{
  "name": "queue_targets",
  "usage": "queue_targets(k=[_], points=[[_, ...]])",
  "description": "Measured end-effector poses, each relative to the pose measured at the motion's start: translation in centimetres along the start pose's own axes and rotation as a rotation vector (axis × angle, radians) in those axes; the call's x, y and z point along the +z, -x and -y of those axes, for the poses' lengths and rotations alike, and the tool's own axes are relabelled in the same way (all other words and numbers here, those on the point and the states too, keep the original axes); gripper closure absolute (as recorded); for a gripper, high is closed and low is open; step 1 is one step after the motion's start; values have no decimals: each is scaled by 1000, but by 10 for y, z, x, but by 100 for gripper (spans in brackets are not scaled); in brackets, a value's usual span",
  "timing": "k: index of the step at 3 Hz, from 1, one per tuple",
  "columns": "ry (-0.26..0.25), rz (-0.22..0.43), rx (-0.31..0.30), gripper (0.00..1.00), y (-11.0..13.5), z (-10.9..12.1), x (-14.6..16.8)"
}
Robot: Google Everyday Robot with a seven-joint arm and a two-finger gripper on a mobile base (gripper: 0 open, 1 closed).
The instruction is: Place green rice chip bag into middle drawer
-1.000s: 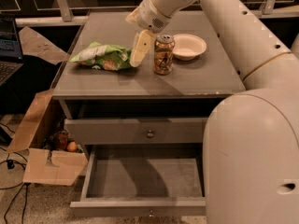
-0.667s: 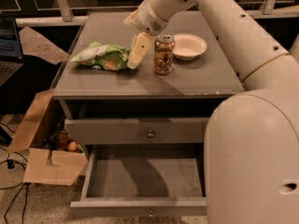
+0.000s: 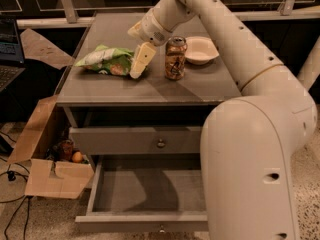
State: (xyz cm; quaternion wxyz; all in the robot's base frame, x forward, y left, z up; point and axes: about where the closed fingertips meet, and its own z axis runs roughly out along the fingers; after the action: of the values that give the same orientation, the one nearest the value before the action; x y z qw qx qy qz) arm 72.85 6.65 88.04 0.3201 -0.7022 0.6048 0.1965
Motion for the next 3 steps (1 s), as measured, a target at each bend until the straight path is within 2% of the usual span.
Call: queue_targets(k=[1,2,3], points=[[20,10,13,0,-4,3,12],[50,8,43,18,-15,4,25],[51,8,45,42,-15,4,26]])
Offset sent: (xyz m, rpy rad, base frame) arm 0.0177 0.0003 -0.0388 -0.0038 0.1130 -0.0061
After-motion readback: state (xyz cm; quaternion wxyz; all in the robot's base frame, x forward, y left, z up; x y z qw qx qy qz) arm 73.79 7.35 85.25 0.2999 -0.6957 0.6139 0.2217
